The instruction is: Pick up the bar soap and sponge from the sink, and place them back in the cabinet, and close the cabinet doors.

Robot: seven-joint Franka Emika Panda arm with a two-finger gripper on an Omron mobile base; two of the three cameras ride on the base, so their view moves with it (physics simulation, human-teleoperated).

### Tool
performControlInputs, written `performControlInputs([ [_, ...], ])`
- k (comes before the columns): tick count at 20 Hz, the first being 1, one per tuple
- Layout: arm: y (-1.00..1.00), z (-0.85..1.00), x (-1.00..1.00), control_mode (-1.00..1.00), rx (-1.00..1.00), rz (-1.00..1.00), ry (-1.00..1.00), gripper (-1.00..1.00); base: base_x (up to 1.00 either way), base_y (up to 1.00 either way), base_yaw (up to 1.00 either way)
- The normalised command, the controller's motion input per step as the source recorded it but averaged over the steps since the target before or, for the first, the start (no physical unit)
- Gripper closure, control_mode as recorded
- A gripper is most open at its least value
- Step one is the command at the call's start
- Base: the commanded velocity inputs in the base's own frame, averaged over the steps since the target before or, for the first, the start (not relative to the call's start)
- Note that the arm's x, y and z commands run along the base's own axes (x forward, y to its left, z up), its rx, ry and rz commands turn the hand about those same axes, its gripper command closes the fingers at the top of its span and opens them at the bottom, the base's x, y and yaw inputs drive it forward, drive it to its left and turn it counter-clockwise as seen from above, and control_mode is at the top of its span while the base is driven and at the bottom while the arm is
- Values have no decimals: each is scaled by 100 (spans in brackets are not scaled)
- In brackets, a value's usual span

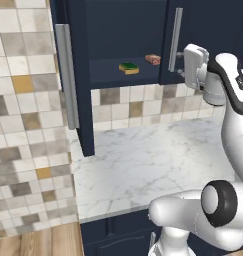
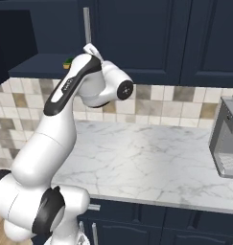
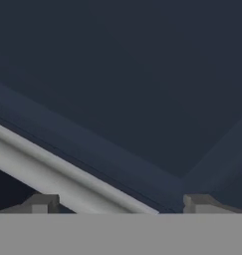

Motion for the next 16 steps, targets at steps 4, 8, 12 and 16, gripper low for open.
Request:
performControlInputs([
  [4, -17, 9, 0, -100, 0, -1, 0, -100, 0, 0, 0],
  [8, -29, 1, -4, -100, 0, 0, -2, -100, 0, 0, 0],
  [12, -9, 0, -31, -100, -10, 0, -18, -100, 0, 0, 0],
  [16, 0, 0, -45, -100, -18, 0, -27, -100, 0, 0, 0],
])
